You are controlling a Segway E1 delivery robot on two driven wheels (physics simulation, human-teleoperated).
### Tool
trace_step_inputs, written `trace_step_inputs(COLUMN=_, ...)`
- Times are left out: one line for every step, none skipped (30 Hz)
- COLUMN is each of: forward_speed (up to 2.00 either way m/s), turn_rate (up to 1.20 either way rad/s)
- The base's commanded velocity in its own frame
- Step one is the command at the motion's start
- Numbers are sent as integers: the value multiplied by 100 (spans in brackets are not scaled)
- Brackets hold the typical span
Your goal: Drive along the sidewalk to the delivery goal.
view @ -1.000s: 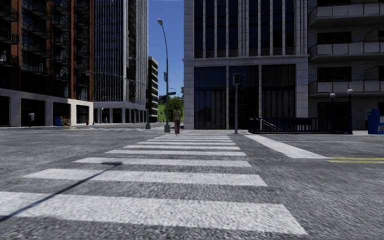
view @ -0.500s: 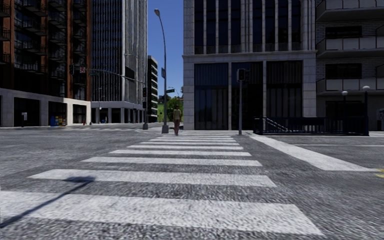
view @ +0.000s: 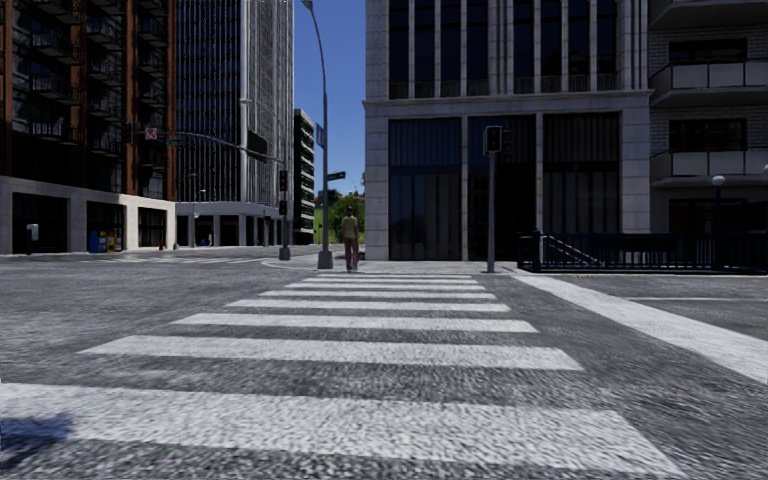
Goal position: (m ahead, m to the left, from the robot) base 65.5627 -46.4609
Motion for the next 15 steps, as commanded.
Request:
trace_step_inputs(forward_speed=200, turn_rate=0)
trace_step_inputs(forward_speed=200, turn_rate=0)
trace_step_inputs(forward_speed=200, turn_rate=0)
trace_step_inputs(forward_speed=200, turn_rate=0)
trace_step_inputs(forward_speed=200, turn_rate=0)
trace_step_inputs(forward_speed=200, turn_rate=0)
trace_step_inputs(forward_speed=200, turn_rate=0)
trace_step_inputs(forward_speed=200, turn_rate=0)
trace_step_inputs(forward_speed=200, turn_rate=0)
trace_step_inputs(forward_speed=200, turn_rate=0)
trace_step_inputs(forward_speed=200, turn_rate=0)
trace_step_inputs(forward_speed=200, turn_rate=0)
trace_step_inputs(forward_speed=200, turn_rate=0)
trace_step_inputs(forward_speed=200, turn_rate=0)
trace_step_inputs(forward_speed=200, turn_rate=0)
